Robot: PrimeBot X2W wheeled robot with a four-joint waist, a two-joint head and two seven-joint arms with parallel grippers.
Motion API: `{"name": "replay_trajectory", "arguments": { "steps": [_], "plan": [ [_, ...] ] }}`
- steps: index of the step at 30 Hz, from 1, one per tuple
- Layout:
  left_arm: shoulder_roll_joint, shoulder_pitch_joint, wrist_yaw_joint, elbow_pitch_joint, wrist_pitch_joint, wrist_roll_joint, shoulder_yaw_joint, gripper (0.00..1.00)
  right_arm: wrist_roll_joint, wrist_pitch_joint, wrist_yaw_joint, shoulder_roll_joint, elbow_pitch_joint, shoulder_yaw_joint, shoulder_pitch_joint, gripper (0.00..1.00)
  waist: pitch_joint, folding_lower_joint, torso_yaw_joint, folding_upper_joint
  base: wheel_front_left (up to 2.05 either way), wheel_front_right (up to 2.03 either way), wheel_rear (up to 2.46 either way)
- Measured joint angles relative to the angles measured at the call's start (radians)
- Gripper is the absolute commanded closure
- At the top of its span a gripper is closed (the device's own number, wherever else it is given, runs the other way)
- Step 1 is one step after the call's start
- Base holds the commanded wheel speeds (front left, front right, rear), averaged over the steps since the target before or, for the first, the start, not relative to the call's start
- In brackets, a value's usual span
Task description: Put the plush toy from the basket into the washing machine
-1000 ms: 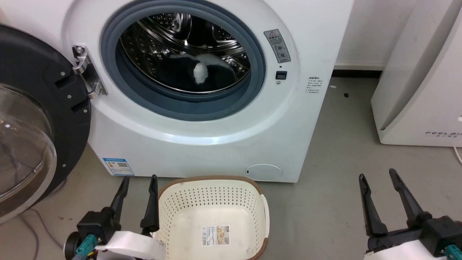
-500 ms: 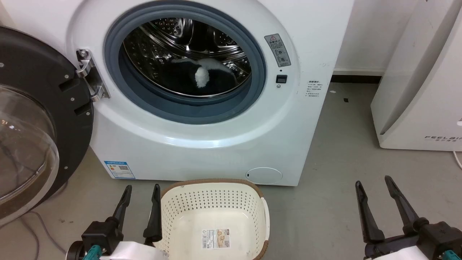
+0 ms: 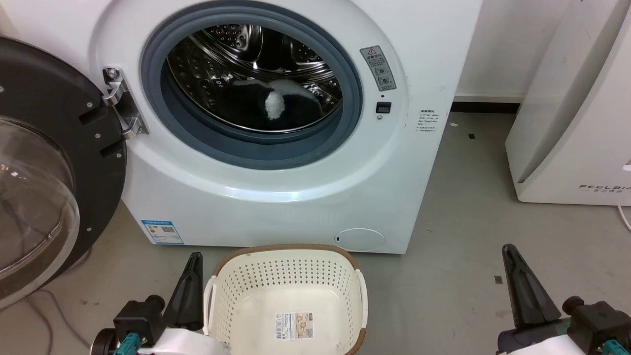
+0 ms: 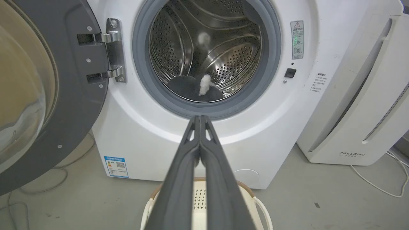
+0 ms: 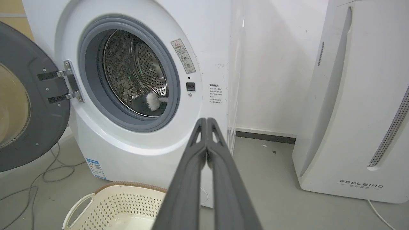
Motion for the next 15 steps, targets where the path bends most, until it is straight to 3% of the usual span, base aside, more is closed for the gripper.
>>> {"name": "replay_trajectory", "arguments": {
  "steps": [15],
  "plan": [
    [-0.001, 0.0, 0.003, -0.016, 0.032, 0.03, 0.004, 1.0, -0.005, 0.032, 0.0, 0.0, 0.002, 0.003, -0.004, 1.0, -0.003, 0.0, -0.008, 0.0, 0.0, 0.0, 0.0]
  ]
}}
